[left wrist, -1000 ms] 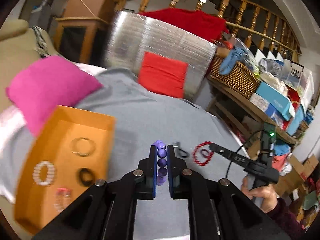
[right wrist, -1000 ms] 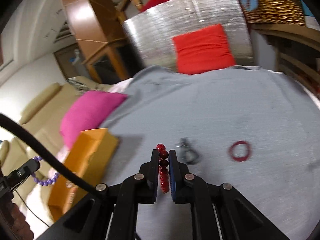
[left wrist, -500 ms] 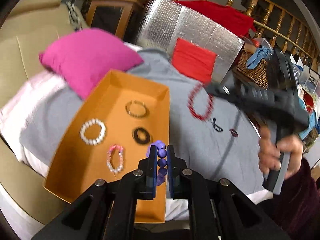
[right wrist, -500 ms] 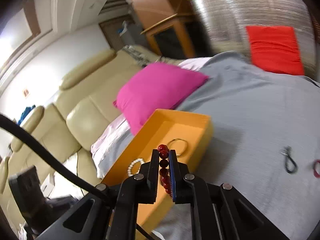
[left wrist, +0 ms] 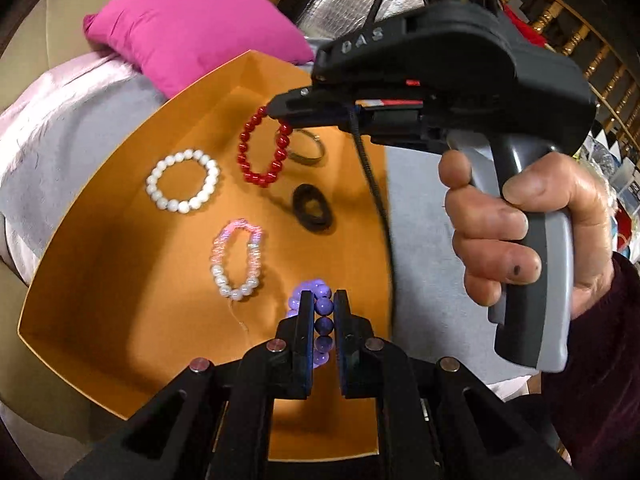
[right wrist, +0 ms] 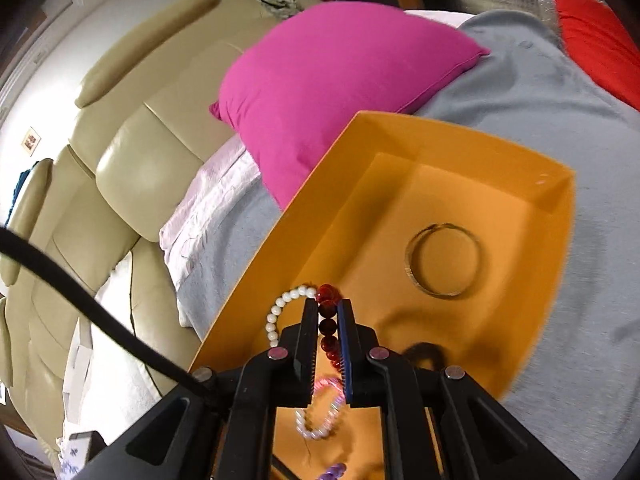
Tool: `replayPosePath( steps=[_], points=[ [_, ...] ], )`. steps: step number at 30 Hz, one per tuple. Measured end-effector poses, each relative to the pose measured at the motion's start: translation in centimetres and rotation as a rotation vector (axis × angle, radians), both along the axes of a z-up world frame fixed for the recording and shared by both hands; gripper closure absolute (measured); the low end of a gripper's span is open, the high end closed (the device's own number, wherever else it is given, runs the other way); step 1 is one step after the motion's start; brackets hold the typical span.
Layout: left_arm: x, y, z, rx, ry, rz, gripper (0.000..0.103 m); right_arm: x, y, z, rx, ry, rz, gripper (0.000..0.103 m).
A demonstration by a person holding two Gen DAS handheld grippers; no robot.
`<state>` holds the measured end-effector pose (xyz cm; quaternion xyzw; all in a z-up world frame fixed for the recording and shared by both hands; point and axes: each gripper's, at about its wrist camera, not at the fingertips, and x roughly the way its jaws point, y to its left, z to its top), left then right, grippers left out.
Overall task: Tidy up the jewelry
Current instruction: 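Open both tools to drop the purple and red bracelets into the box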
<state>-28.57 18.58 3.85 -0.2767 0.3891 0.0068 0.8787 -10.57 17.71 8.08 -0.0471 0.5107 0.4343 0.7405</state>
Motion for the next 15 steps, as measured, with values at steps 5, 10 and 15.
replayPosePath(
  steps=[5,10,15],
  points=[
    [0.3,0.9,-1.3,0.011,0.044,0.026,0.094,0.1,1.3,-1.5,-0.068,-0.032,-0.027,0.093],
    [0.6,1.0,-1.9,0.009,0.083,0.020,0.093,0.4,0.9,-1.8,-0.110,-0.069,-0.047,0.091],
    [0.5,1.4,-2.0,0.027,0.103,0.039,0.071,0.8,-0.3,-0.8,-0.087,-0.062,-0.060,0.076]
  ],
)
